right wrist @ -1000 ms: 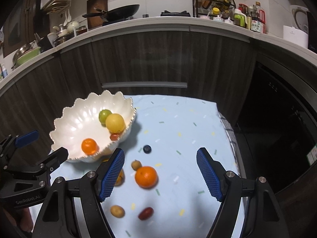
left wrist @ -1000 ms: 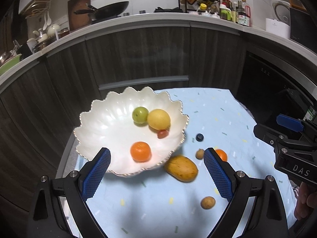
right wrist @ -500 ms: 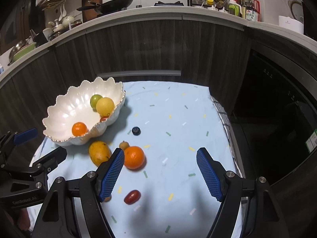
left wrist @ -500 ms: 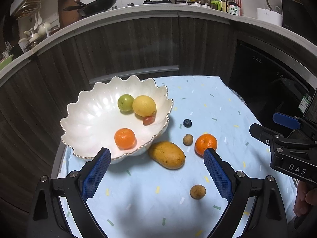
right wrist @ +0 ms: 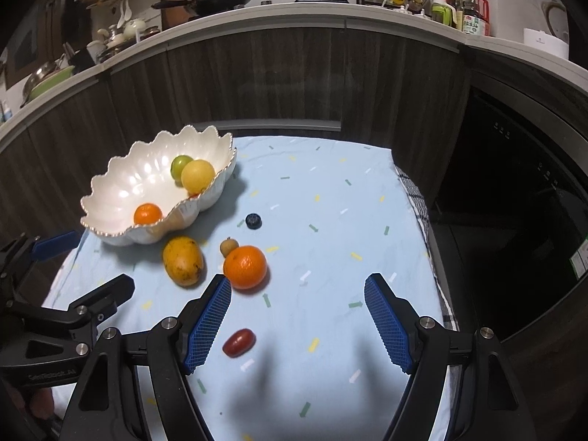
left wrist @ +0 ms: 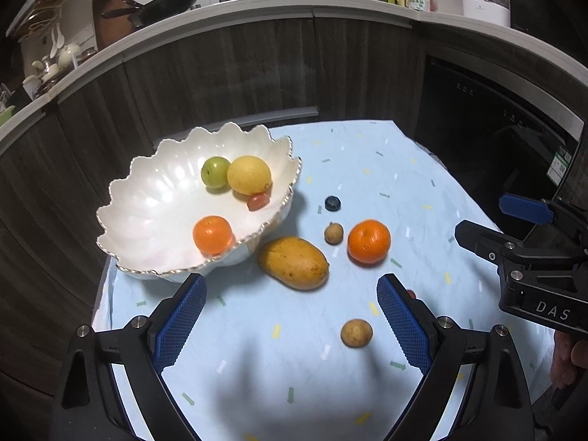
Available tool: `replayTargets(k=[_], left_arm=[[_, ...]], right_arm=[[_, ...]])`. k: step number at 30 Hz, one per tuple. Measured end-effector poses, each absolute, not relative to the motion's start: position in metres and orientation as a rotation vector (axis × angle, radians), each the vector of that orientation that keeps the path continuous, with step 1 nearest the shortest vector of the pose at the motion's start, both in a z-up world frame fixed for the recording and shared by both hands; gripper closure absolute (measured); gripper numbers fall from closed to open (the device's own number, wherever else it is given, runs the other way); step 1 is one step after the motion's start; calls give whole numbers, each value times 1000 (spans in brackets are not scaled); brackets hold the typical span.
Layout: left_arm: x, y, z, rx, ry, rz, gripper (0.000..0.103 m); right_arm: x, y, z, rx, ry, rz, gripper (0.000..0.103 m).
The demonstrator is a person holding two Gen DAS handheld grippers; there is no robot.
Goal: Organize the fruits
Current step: 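Move the left tool to the brown potato while the right tool approaches the red date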
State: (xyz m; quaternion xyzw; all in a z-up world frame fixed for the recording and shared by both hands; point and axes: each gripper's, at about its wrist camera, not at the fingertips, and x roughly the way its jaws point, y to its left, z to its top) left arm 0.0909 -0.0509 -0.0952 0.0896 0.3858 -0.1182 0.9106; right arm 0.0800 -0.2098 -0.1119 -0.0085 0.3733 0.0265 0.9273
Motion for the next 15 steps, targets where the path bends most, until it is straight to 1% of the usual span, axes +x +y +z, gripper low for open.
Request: replayTargets(k=[7,13,15], left_arm=[[80,-60,-108,215,813,-283,9],[73,-70,-118,240,818,-327,12],[71,-74,-121,251,819,-336,15]], right_arm=[[75,-209,-121,-50,777,108,27],[72,-206,-128,-83,784,165,27],[72,-205,-131,-93,784,182,27]])
